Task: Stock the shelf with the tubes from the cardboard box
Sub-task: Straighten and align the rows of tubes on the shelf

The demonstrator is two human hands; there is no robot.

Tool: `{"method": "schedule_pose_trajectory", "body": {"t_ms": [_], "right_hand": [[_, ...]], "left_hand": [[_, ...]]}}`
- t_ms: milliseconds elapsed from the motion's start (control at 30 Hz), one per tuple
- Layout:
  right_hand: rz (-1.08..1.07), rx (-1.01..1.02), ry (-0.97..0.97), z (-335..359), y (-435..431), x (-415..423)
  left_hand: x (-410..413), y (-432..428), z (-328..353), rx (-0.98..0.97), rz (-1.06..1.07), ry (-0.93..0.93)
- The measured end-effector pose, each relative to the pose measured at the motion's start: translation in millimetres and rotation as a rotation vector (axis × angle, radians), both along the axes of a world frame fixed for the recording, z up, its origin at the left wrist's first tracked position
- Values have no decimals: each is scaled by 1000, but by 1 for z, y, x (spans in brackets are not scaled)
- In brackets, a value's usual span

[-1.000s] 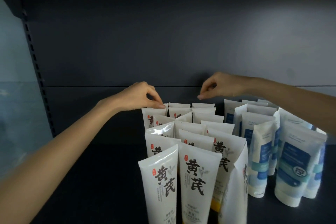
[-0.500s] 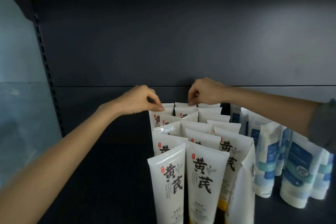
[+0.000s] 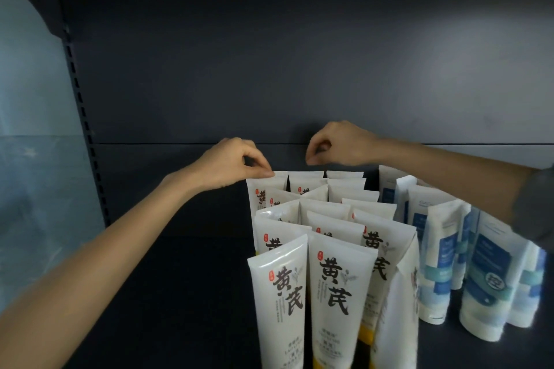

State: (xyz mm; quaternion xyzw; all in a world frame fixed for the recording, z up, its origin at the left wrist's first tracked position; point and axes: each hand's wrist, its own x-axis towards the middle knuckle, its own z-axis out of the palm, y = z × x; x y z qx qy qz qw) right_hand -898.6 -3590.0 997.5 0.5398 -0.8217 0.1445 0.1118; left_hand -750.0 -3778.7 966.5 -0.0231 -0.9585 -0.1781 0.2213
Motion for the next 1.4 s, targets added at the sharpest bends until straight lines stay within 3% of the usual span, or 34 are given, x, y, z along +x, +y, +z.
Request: {"method": "schedule_pose_trajectory", "body": {"t_ms": [200, 867, 1400], "right_hand": [[218, 157, -322, 12, 25, 23], [112, 103, -177, -12, 28, 28], [117, 61, -302, -3, 41, 28]], "left_hand": [[21, 15, 1, 70, -122, -85], [24, 3, 0, -4, -32, -107], [25, -1, 2, 18, -31, -120]]}}
